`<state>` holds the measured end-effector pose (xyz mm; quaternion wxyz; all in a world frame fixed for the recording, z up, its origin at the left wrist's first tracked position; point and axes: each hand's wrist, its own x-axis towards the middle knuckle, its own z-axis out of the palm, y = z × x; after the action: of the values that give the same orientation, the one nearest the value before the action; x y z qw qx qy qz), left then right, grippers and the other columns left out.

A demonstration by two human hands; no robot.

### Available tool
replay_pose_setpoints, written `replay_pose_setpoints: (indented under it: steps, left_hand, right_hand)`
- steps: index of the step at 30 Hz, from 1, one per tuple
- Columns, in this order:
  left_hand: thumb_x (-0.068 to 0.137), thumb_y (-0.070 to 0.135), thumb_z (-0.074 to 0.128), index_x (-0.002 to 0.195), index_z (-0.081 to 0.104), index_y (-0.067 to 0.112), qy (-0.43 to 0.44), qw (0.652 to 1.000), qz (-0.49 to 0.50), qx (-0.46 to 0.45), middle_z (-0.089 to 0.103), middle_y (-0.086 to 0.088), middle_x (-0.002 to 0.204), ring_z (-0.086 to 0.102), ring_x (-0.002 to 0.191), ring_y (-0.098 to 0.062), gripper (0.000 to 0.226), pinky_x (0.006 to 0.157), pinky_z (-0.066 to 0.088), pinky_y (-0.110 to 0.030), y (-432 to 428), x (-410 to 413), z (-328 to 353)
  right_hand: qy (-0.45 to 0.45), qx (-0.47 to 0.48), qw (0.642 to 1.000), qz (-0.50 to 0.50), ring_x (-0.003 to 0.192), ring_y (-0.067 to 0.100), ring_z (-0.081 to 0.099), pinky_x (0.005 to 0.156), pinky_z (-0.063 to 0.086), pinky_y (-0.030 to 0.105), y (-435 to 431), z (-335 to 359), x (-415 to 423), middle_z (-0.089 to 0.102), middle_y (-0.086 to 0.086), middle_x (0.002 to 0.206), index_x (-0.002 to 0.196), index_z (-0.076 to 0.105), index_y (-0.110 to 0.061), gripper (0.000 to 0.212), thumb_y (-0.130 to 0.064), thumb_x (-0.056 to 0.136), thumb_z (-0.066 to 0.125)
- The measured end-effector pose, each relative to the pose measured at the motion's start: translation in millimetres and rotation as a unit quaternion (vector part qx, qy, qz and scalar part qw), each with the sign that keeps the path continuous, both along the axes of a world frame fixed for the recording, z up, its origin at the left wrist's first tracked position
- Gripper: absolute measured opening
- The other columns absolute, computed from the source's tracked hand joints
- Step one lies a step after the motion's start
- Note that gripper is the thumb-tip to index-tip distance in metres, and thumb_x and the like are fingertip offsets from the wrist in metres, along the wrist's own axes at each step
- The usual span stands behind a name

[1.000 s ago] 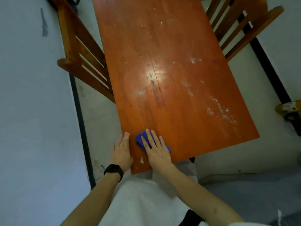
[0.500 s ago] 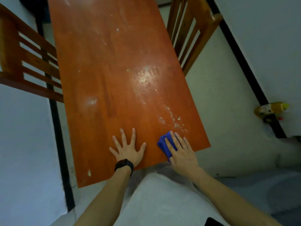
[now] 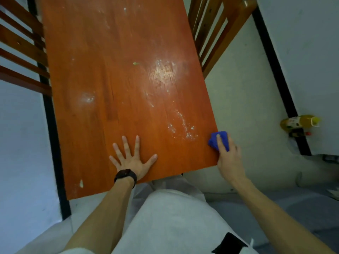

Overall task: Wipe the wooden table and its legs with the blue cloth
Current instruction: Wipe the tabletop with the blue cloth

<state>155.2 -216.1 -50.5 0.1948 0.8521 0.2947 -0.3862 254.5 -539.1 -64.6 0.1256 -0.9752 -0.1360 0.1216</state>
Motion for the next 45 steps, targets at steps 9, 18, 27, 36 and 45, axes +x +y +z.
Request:
replay_pose_setpoints:
  steps: [9,18,27,36,45]
  left_hand:
    - [0.063,0.101,0.017,0.131,-0.047,0.05,0.02,1.0,0.005,-0.005,-0.06,0.003,0.139,-0.044,0.136,-0.038,0.107,0.112,-0.019,-0.066,0.0,0.6,2.7]
    - [0.064,0.1,0.02,0.134,-0.045,0.049,0.002,1.0,0.008,0.002,-0.061,0.004,0.137,-0.044,0.136,-0.038,0.108,0.112,-0.019,-0.065,0.1,-2.9,-5.3]
    - [0.068,0.099,0.021,0.132,-0.045,0.051,-0.017,1.0,0.012,0.0,-0.061,0.004,0.138,-0.046,0.135,-0.037,0.104,0.111,-0.02,-0.066,2.4,-5.9,-7.0]
    - [0.069,0.098,0.024,0.135,-0.044,0.049,-0.031,0.999,0.019,0.006,-0.059,0.003,0.14,-0.045,0.136,-0.037,0.107,0.112,-0.018,-0.066,1.4,-7.2,-10.2]
    - [0.069,0.098,0.023,0.13,-0.048,0.051,-0.04,0.999,0.018,0.006,-0.058,0.003,0.141,-0.046,0.135,-0.038,0.104,0.111,-0.018,-0.067,1.9,-7.4,-12.0]
  right_hand:
    - [0.024,0.128,0.979,-0.158,0.144,0.034,0.025,0.117,0.028,0.049,83.0,-2.4,33.4,0.018,0.016,0.16,0.156,0.008,-0.01,0.077,-0.023,0.097,0.054]
    - [0.116,0.149,0.952,0.242,0.136,0.027,0.035,0.117,0.029,0.035,82.1,11.6,17.2,0.038,0.009,0.154,0.152,0.034,-0.01,0.072,0.003,0.084,0.057]
    - [-0.004,-0.001,0.997,0.075,0.145,0.028,0.019,0.118,0.02,0.046,99.9,-3.6,45.3,0.013,0.002,0.164,0.157,0.013,-0.026,0.073,-0.054,0.097,0.043]
    - [-0.044,0.066,0.961,0.263,0.112,0.032,0.05,0.09,0.051,0.049,117.6,-1.5,-3.2,0.05,0.01,0.143,0.146,0.046,-0.024,0.059,-0.008,0.09,0.058]
    - [-0.074,0.031,0.996,0.028,0.122,0.034,0.043,0.102,0.036,0.043,116.2,-1.3,101.7,0.037,0.01,0.153,0.152,0.031,-0.026,0.053,-0.031,0.102,0.047]
